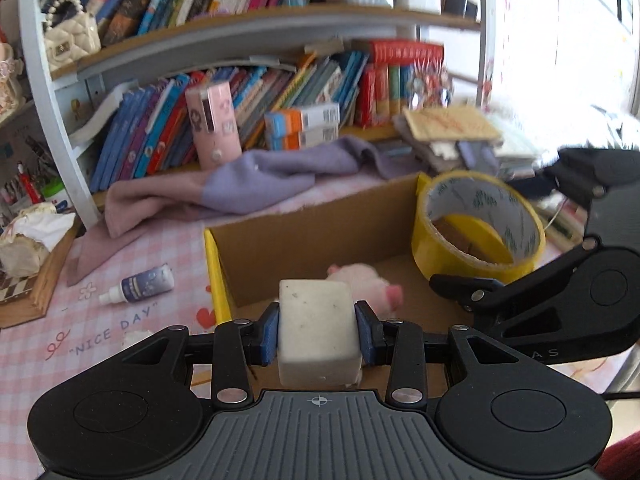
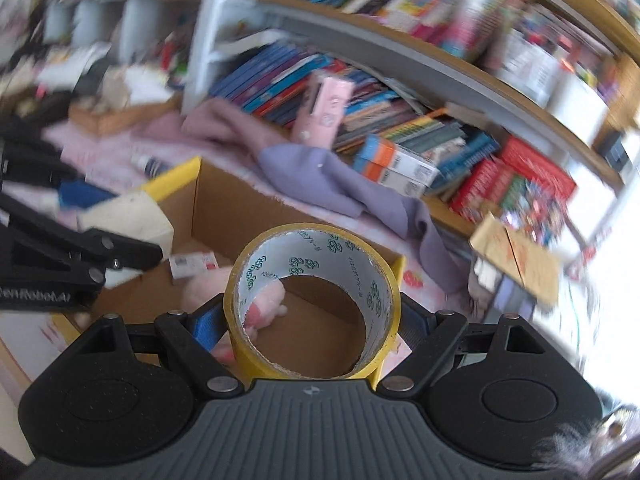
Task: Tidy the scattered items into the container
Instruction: 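Open the left tool to drop the soap bar while the right tool releases the tape roll into the box, then withdraw both tools from the box back toward the remaining items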
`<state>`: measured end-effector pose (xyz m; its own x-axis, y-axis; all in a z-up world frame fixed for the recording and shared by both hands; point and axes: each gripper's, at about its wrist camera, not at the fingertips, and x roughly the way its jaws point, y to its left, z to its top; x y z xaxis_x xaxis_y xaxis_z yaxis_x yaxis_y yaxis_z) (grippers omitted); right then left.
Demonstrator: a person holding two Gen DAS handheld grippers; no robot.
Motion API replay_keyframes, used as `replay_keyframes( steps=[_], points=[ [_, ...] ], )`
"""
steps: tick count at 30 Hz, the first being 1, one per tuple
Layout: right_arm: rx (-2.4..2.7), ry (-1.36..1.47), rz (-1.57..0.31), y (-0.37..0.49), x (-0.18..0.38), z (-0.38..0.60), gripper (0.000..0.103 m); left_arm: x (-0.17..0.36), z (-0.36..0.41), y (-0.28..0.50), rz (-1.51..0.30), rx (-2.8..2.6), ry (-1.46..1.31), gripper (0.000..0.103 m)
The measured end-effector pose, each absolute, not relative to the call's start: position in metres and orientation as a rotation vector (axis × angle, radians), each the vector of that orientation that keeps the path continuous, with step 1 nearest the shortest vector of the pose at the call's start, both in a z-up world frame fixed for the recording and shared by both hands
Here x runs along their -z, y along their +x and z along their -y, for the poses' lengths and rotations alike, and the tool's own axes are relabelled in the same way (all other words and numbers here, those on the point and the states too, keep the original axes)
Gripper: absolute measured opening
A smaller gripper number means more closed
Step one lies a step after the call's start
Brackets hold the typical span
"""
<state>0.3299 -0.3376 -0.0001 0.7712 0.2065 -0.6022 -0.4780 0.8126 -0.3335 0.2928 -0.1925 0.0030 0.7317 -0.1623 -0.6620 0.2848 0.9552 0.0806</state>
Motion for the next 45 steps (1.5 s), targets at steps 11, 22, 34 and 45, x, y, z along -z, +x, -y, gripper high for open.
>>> replay_keyframes(
  steps=[11,22,34,45],
  points=[
    [-0.507,-0.718,-0.723,0.368,0.040,0.324,0.084,0.025,0.204,0.313,-0.795,0.231,0.248,0.037],
    [-0.542,-0.650,-0.781,0.379,0.048,0.327,0.085,0.034,0.207,0.316,-0.812,0.230,0.227,0.055],
    [-0.458,-0.470,-0.657,0.355,0.007,0.342,0.085,-0.004,0.196,0.287,-0.653,0.171,0.140,0.083],
    [-0.333,-0.203,-0.569,0.302,-0.040,0.350,0.084,-0.028,0.167,0.241,-0.582,0.063,0.044,0.097]
  ],
)
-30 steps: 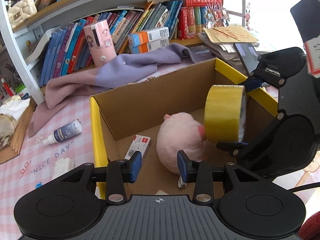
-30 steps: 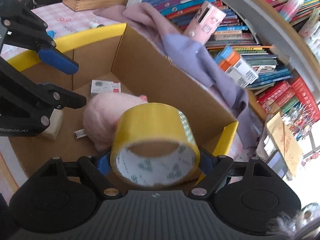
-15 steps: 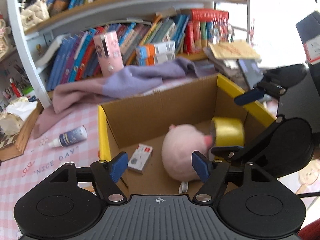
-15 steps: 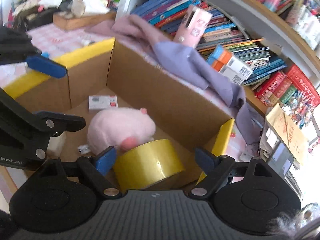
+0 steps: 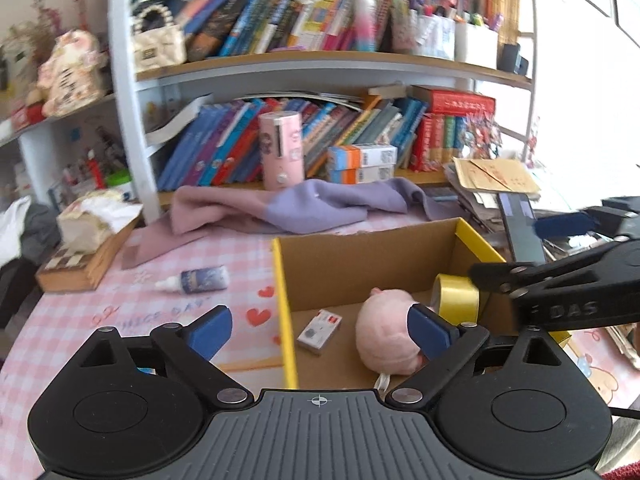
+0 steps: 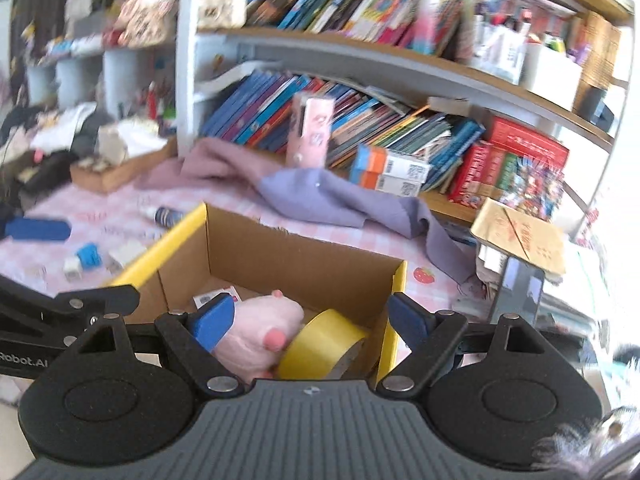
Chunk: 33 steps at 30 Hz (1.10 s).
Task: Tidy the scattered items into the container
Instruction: 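Withdraw both tools from the box back toward the remaining items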
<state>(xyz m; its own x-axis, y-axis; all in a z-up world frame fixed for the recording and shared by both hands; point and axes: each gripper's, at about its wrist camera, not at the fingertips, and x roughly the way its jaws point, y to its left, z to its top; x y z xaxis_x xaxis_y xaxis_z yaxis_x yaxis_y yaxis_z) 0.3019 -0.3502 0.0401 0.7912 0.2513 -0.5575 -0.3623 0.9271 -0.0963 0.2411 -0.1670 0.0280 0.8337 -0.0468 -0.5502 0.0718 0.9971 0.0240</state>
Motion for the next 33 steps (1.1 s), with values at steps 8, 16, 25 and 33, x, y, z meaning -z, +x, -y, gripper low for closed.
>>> replay_keyframes(
  steps=[8,16,25,33],
  points=[
    [-0.234,-0.118,-0.585,0.258,-0.038,0.344,0.084,-0.024,0.138,0.210,-0.587,0.020,-0.005,0.099],
    [-0.097,-0.085,-0.576,0.210,-0.031,0.325,0.084,-0.024,0.110,0.175,-0.572,0.057,-0.003,0.099],
    [0.022,-0.047,-0.562,0.143,-0.026,0.291,0.084,-0.021,0.063,0.121,-0.575,0.076,-0.021,0.099],
    [0.048,-0.049,-0.584,0.088,-0.016,0.255,0.084,-0.011,0.032,0.083,-0.617,0.079,-0.013,0.099]
  ],
)
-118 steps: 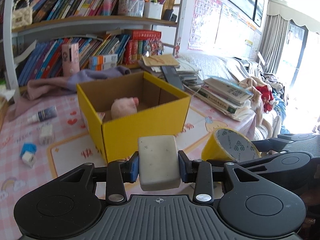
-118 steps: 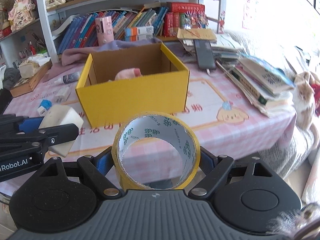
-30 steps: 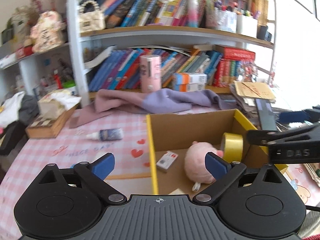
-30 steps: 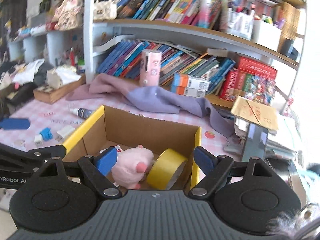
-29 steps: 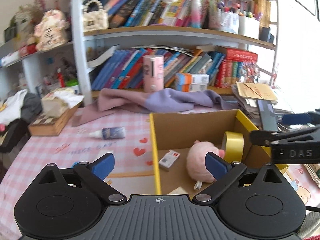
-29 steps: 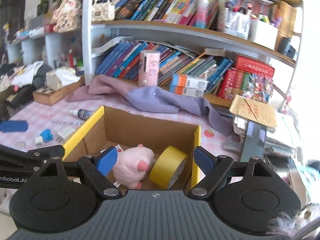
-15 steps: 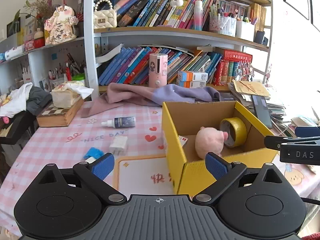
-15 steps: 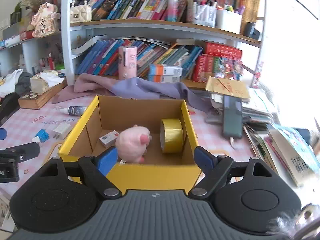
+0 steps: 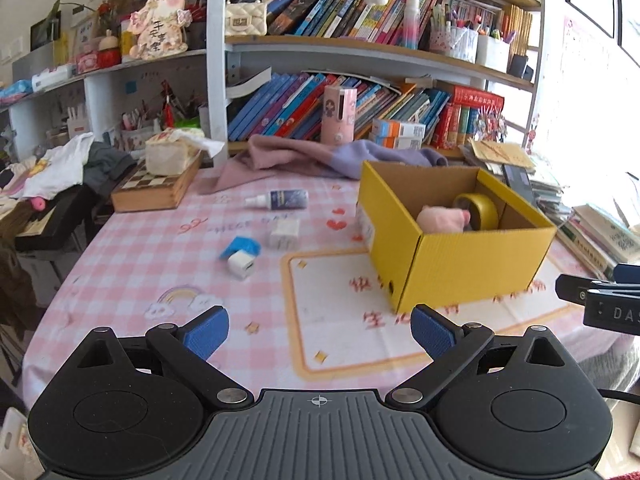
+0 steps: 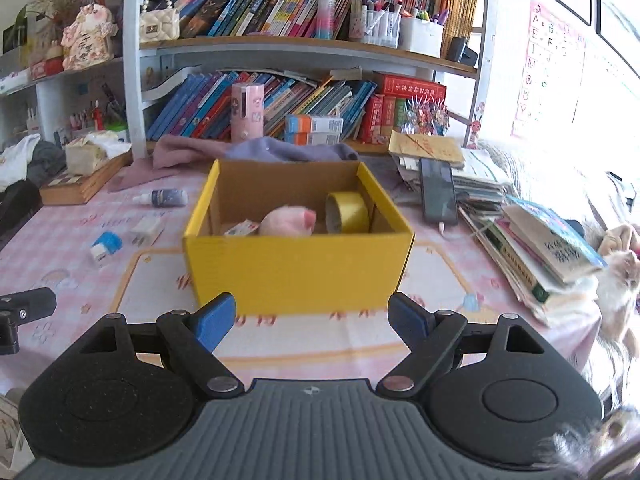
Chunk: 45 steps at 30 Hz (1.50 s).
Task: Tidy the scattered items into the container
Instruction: 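Withdraw both tools from the box back toward the remaining items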
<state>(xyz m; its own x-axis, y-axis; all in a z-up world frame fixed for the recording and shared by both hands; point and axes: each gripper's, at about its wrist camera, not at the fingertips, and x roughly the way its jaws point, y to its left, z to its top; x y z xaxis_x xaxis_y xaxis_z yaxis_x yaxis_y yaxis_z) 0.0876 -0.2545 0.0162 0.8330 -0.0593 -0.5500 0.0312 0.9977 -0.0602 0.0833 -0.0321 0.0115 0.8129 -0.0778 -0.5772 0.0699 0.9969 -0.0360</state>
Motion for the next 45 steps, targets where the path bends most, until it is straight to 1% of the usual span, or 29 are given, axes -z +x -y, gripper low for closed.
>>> replay_keyframes(
  steps=[7,17,45],
  points=[
    [0.042,-0.040,-0.630,0.054,-0.007,0.231,0.084,-0.008,0.018,0.056,-0.624,0.077,0.036,0.099],
    [-0.063,-0.065,-0.708,0.035,0.006,0.190,0.084,0.011,0.001,0.038,-0.743,0.090,0.036,0.099],
    [-0.187,-0.116,-0.752,0.042,0.011,0.141,0.085,0.013,-0.041,0.029,-0.763,0.031,0.004,0.099]
  ],
)
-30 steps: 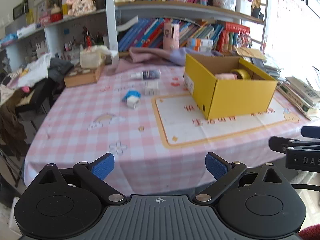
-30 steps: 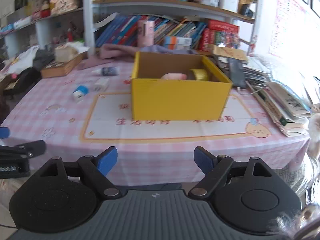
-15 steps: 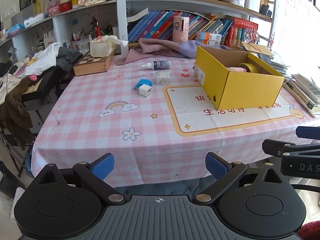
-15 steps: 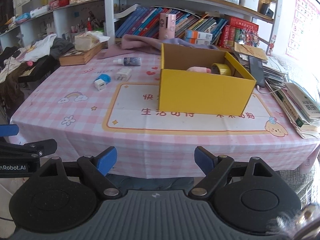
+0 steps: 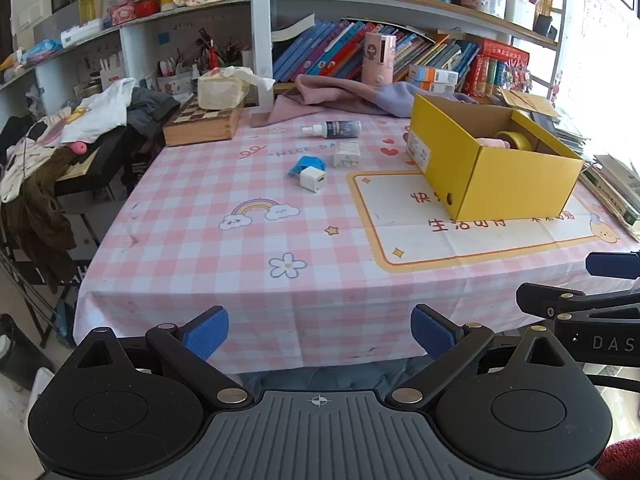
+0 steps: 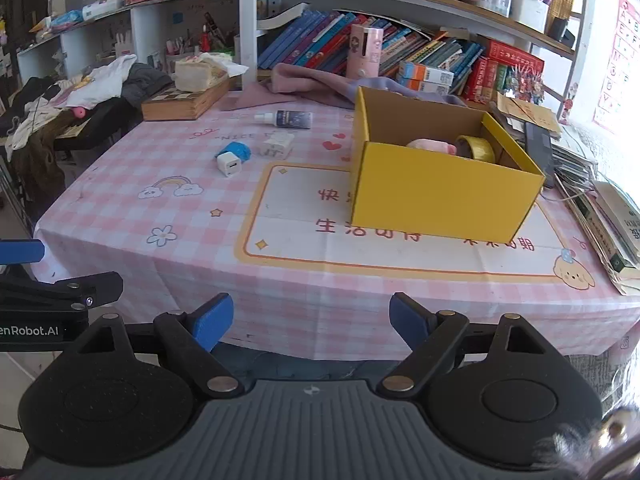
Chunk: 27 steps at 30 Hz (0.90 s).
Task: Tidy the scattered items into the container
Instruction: 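Withdraw both tools from the box back toward the remaining items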
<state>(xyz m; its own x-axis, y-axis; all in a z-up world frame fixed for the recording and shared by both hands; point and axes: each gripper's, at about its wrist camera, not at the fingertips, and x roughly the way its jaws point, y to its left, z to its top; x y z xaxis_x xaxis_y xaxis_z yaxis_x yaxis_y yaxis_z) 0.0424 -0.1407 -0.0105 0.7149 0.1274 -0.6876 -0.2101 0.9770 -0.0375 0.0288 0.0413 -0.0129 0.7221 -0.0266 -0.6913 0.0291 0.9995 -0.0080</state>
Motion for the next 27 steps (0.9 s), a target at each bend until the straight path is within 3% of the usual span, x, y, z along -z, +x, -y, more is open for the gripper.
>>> replay_keyframes(
  steps=[16,23,27],
  points=[
    [-0.304,-0.165,-0.739,0.069,0.012,0.105,0.083,0.014,-0.068,0.038,-0.763,-0.047,-0.030,0.099],
    [-0.335,-0.166,-0.740,0.102,0.015,0.090,0.058,0.015,-0.081,0.058,-0.748,-0.068,-0.037,0.099],
    [-0.334,-0.174,-0.749,0.122,0.018,0.087,0.057,0.020,-0.081,0.074,-0.754,-0.057,-0.030,0.099]
  ],
)
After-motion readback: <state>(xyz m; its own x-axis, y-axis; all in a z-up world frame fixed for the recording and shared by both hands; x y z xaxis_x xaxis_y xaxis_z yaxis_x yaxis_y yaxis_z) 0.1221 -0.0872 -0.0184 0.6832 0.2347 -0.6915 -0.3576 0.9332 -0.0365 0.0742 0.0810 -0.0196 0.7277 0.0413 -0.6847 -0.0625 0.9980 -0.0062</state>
